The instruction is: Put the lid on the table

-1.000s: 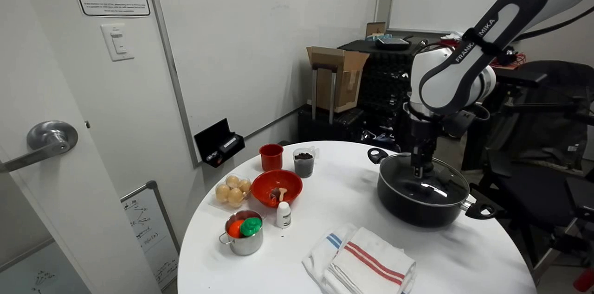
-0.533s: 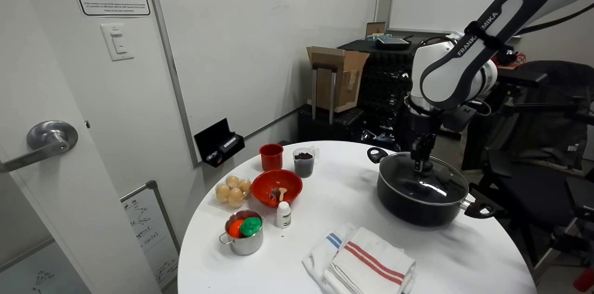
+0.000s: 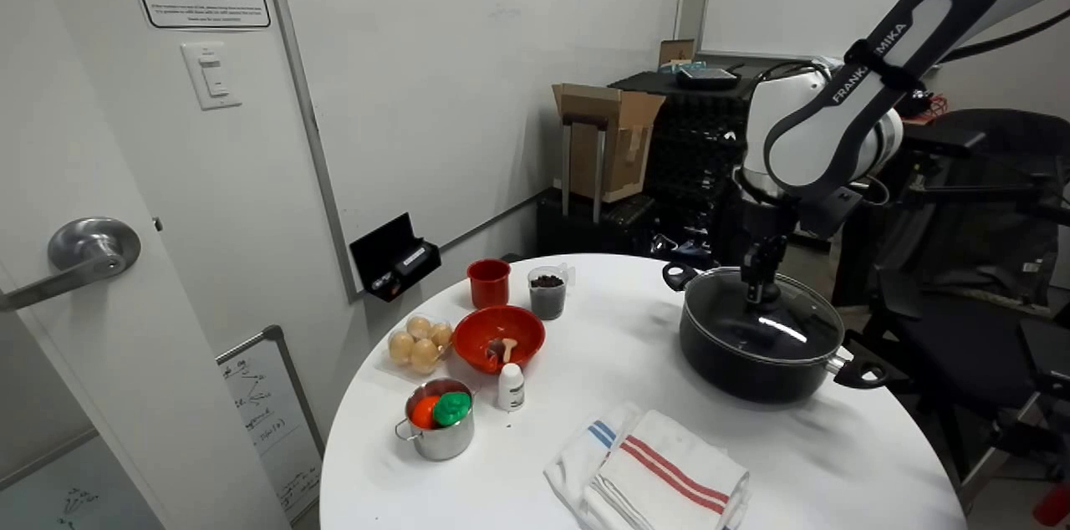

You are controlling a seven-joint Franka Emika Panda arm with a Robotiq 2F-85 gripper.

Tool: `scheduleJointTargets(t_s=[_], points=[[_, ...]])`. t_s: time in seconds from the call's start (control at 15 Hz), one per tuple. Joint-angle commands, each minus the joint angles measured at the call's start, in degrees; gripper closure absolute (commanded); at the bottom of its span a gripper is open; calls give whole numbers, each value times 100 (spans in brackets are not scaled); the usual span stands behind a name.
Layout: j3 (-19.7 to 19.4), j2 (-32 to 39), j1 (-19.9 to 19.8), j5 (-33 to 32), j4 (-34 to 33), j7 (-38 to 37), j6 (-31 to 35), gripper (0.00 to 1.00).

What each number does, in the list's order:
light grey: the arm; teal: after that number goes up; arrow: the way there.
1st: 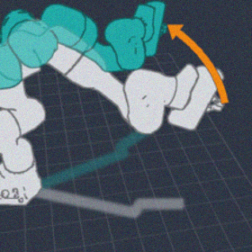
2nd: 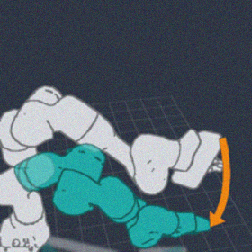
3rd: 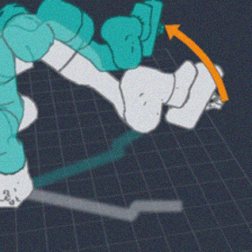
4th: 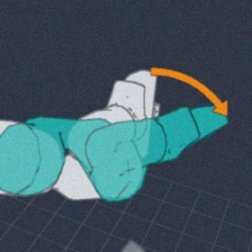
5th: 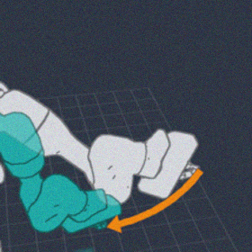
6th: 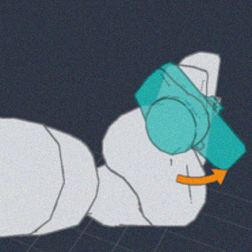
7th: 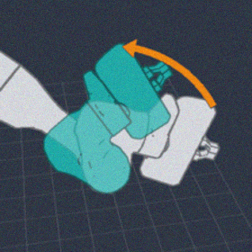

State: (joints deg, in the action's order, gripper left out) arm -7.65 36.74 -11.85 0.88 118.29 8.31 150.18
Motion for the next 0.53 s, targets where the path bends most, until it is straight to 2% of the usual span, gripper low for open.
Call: scheduleJointTargets(t_s=[0.0,0.47], points=[[-352,-499,288,-429,416,-394,366,75],[-426,-914,496,-988,414,-281,766,75]])
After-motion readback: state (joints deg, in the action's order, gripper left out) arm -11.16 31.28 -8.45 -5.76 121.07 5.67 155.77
